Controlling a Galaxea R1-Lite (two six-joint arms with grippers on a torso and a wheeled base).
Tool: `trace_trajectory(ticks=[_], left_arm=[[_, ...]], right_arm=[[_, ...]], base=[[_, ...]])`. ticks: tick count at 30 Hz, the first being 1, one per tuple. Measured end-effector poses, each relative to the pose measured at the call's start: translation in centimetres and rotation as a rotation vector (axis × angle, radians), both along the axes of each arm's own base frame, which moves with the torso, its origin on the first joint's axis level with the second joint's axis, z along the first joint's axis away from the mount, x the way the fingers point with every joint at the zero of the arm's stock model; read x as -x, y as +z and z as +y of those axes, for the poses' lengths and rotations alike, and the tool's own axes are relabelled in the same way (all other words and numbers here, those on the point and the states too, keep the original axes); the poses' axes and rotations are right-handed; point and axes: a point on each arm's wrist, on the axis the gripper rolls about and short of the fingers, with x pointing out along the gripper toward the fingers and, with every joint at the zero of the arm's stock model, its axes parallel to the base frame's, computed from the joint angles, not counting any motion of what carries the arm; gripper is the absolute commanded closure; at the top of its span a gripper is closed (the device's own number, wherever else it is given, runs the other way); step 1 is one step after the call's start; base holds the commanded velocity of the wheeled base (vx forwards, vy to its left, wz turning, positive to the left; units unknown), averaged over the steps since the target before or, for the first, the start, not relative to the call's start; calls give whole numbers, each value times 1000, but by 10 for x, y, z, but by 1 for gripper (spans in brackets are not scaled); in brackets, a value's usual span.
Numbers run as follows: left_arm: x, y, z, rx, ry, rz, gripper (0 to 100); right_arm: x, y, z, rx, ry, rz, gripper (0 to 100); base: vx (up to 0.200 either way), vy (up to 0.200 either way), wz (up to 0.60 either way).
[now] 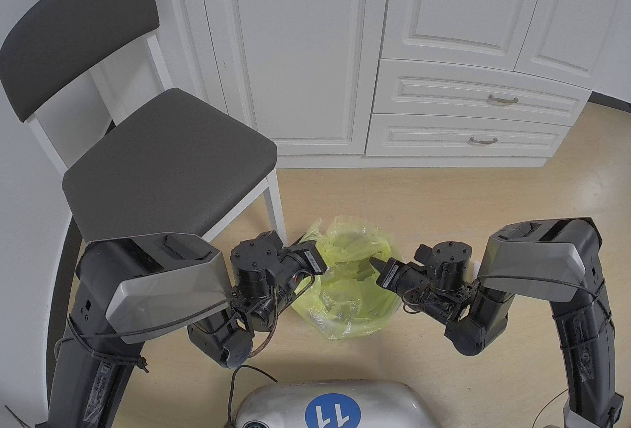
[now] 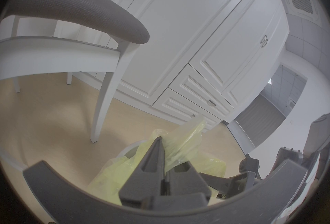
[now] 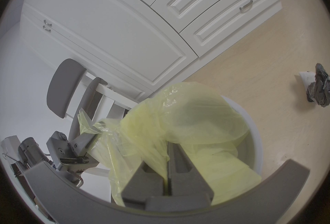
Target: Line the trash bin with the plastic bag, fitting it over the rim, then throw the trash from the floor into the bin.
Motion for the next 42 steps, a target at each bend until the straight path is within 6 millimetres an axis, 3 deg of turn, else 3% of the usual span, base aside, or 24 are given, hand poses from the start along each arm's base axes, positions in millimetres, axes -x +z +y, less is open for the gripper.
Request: trace_trajectory(ticks=[15, 27, 42], left_arm=[[5, -4, -1, -117, -6, -29, 100], [7, -2, 0, -215, 10, -20, 100], [10, 14, 9, -343, 55, -16, 100]], right_arm=[[8, 9, -18, 103, -6, 34, 100], [19, 43, -24, 284, -16, -30, 100], [30, 63, -44, 524, -53, -39, 100]], base=[[0, 0, 0], [0, 0, 0], [0, 0, 0]])
